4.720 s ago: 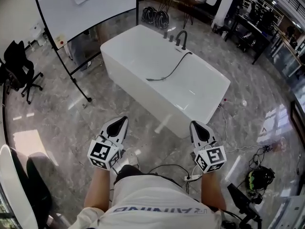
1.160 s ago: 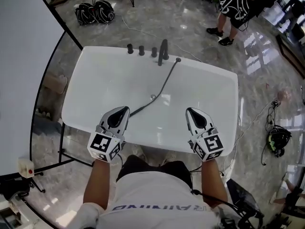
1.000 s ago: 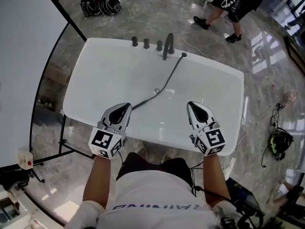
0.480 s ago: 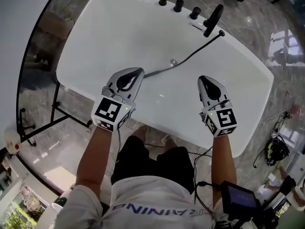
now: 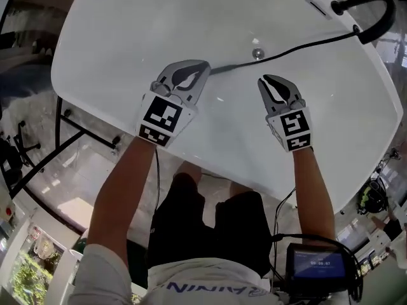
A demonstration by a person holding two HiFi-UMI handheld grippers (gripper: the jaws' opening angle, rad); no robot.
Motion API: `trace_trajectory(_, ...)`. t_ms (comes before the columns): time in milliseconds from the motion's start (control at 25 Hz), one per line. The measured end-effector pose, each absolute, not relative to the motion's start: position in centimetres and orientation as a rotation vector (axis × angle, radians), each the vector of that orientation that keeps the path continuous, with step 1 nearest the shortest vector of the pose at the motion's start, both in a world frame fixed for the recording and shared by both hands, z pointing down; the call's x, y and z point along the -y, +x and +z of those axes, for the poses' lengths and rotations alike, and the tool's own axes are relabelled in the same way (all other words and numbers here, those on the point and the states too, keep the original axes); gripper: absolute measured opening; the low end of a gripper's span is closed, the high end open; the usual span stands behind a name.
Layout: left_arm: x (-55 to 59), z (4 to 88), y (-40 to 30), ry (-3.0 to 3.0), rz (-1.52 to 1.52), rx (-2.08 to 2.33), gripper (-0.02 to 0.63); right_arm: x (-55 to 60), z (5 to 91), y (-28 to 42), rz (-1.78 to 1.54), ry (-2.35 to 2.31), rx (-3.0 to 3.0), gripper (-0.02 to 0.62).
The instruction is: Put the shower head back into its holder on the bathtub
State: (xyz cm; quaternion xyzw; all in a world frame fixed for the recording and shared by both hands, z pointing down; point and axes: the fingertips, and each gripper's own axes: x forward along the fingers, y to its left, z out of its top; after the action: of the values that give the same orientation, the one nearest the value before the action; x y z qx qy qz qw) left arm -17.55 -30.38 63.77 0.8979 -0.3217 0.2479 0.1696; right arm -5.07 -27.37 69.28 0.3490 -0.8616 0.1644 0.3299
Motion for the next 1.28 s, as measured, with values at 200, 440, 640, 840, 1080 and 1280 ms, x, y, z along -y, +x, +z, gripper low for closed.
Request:
trace_trajectory(200, 32.3, 72.9, -19.9, 2.532, 0.799, 0.901, 0.018, 27.5, 82.2, -9.6, 0.373, 0.681, 2.195, 0.116)
trace_trajectory(440, 33.7, 78.7, -20.2, 2.504, 0.882, 0.826, 0.018, 27.4, 91.6, -12.4, 0.237, 0.491, 2.097, 0.138)
trace_trajectory(640, 32.6, 79.3, -18.4, 2.461, 0.953, 0.725, 0.018, 27.6, 93.6, -11.4, 0.075, 0.319, 1.996, 0.156)
trace_trajectory(840, 30.8, 79.7, -17.5, 2.387, 0.991, 0.646, 0.018, 28.2, 95.9, -11.1, -0.003, 0.157, 1.888, 0.176)
trace_trajectory(1080, 31.0, 78.5, -16.2, 2.314, 0.982, 0.649, 0.018, 28.5, 98.0, -10.0, -0.116, 0.021, 1.773, 0.176)
trace_trajectory(1280, 31.2, 77.5, -15.0, 2.299, 0.926, 0.663, 0.018, 28.0, 99.5, -8.9, -0.158, -0.048, 1.685, 0.176)
